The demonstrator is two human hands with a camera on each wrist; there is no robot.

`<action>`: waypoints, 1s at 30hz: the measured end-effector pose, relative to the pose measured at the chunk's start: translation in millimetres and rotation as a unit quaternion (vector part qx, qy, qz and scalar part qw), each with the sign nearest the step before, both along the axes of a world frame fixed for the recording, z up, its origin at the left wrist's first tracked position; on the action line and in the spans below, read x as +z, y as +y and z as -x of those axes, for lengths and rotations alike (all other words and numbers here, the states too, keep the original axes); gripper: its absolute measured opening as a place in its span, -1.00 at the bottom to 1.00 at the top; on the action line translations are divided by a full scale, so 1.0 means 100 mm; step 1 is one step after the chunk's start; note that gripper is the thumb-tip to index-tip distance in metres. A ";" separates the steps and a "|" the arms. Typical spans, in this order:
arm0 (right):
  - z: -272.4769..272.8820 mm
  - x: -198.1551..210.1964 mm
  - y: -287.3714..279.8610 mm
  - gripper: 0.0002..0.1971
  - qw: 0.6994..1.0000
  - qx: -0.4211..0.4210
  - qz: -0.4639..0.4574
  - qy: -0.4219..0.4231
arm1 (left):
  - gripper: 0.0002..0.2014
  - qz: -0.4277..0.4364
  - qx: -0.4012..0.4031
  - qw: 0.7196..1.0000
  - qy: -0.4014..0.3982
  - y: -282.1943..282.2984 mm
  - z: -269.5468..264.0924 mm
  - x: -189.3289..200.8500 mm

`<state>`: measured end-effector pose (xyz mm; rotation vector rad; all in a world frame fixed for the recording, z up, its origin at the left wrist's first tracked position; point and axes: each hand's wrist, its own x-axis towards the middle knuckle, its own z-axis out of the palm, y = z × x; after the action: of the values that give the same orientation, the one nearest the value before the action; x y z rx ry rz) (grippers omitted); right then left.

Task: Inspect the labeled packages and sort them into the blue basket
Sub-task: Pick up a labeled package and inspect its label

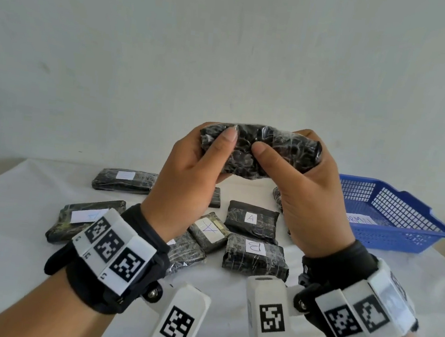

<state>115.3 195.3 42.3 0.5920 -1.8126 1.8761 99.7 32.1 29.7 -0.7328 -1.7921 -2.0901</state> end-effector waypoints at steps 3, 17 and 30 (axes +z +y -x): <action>0.01 0.02 0.04 -0.91 0.996 -0.014 -0.084 -0.002 | -0.71 -0.006 -0.001 1.000 0.000 -0.01 0.01 0.00; 0.04 -0.03 0.07 -0.86 0.990 -0.069 -0.116 0.039 | -0.55 -0.061 -0.091 0.991 -0.070 -0.01 0.00 0.08; -0.03 0.01 0.09 -0.84 0.990 -0.082 -0.103 0.042 | -0.58 -0.019 -0.055 0.997 -0.056 0.03 -0.04 0.09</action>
<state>118.6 204.1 43.3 0.5648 -1.9507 1.5470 103.9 35.2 38.8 -0.7315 -1.8026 -2.2718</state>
